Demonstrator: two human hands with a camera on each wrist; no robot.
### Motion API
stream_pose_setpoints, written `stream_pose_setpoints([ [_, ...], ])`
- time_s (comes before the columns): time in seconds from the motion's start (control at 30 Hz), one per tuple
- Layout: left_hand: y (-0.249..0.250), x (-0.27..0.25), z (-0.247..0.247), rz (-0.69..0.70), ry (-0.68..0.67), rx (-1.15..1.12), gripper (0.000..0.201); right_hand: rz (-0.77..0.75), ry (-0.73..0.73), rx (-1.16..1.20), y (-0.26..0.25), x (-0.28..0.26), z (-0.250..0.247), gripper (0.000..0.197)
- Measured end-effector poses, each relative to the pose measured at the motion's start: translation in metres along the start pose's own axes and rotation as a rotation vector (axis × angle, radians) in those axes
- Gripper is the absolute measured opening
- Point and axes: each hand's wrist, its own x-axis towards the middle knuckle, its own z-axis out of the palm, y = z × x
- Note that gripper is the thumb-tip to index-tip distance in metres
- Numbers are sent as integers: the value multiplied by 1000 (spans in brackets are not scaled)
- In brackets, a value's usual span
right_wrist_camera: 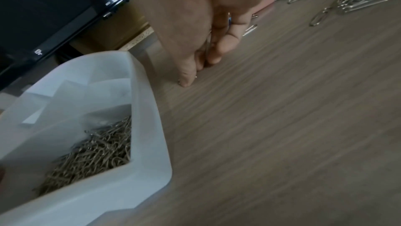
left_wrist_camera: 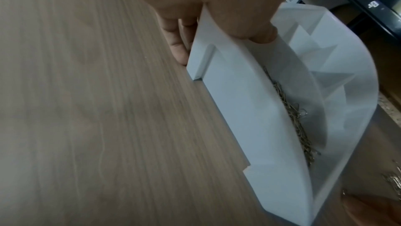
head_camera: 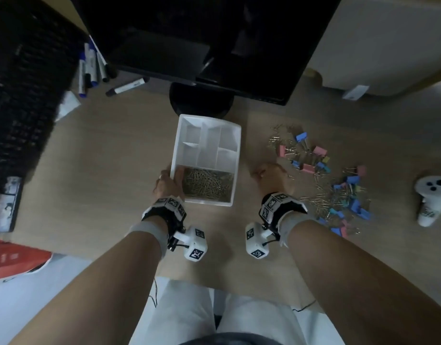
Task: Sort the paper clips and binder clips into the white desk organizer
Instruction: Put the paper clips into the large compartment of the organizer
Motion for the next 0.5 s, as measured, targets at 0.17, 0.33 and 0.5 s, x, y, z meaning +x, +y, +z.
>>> stream_pose_setpoints([
  [0.17,5,-24,14,50,36,26,60,-66,-39,-24,4,-8,-12,21],
  [0.33,15,-47,40,64,-1,35,62,-378,38,460,1,-32,-34,8],
  [0.5,28,-65,59,57,-38,50,60,-268,37,367,29,-43,-61,19],
])
